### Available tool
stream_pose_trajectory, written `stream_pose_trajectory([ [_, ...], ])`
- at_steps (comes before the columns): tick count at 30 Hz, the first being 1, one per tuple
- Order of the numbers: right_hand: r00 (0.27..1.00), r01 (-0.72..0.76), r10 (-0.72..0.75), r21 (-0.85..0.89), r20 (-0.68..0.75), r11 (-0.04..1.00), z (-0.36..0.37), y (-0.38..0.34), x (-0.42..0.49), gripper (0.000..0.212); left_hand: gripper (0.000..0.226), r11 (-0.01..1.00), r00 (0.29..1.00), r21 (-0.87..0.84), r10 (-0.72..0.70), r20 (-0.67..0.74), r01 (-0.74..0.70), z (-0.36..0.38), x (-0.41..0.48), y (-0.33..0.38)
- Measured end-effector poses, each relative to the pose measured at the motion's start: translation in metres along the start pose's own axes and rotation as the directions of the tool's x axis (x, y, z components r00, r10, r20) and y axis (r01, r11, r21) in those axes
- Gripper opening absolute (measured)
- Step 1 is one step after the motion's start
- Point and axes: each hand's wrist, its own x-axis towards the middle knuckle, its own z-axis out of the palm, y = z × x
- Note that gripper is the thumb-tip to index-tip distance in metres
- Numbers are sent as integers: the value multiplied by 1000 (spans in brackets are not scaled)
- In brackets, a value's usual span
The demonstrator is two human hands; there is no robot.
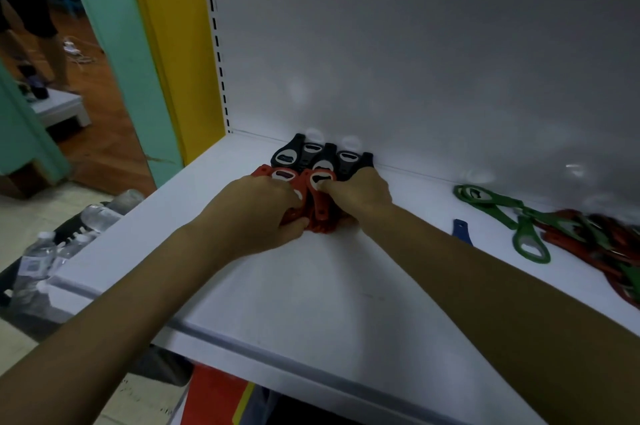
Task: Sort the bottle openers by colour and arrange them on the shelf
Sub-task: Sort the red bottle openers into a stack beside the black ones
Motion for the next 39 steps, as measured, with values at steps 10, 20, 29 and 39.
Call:
stream_pose_trajectory([
  [10,998,-47,47,-2,51,999,2,-2,-3,32,52,1000,1000,9,-1,4,1,5,-4,-4],
  [20,996,-76,74,34,52,997,2,8,-2,27,35,990,996,110,92,-6,-90,4,-3,0],
  [29,993,-99,91,112,71,989,4,9,0,53,28,962,981,241,160,-110,-130,10,-4,10],
  [39,999,-39,39,15,37,999,-11,17,-5,39,17,925,917,305,308,-255,-226,22,1,25],
])
